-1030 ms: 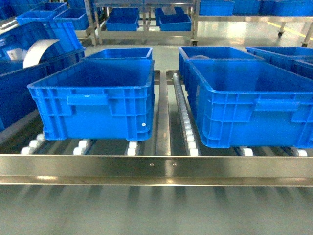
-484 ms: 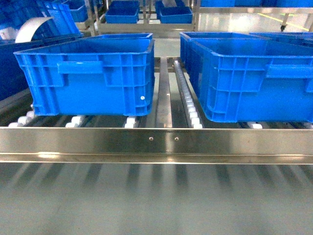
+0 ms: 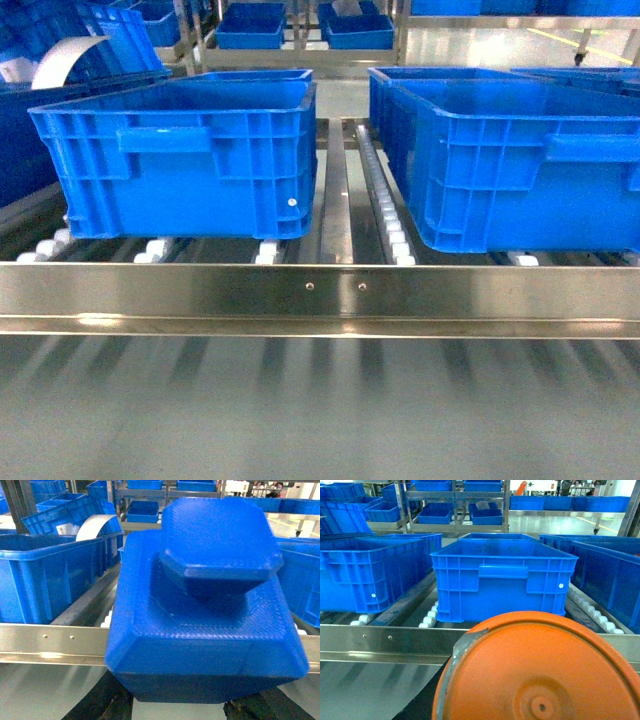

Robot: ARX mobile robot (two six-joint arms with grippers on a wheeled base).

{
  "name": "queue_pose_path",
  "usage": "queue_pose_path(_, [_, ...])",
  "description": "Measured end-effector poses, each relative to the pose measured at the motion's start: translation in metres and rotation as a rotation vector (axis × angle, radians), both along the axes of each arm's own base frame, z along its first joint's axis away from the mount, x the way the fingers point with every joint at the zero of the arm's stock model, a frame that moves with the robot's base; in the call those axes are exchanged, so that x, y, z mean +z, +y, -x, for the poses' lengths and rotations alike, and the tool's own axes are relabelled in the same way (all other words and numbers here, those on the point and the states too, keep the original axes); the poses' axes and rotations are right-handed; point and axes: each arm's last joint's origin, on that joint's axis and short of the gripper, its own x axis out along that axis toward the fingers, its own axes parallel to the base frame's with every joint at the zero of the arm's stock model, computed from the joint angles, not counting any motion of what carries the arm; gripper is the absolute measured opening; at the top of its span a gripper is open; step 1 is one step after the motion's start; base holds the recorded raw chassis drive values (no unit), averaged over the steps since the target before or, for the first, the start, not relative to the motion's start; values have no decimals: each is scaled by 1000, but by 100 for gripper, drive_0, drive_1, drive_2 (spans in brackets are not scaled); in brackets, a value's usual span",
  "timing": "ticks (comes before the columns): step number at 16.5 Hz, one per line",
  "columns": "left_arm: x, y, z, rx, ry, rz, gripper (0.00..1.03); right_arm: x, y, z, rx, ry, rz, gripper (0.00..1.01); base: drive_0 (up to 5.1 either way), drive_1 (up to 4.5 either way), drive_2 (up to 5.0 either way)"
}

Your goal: Sort blue parts and orange caps into right shelf containers

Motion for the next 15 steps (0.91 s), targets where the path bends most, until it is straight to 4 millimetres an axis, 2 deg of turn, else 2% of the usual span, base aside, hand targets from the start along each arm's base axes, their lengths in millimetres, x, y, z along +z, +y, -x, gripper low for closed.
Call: queue_pose_path(15, [0, 0, 0, 0, 0, 0, 40, 0, 0, 0, 0, 2, 0, 43, 4, 437, -429])
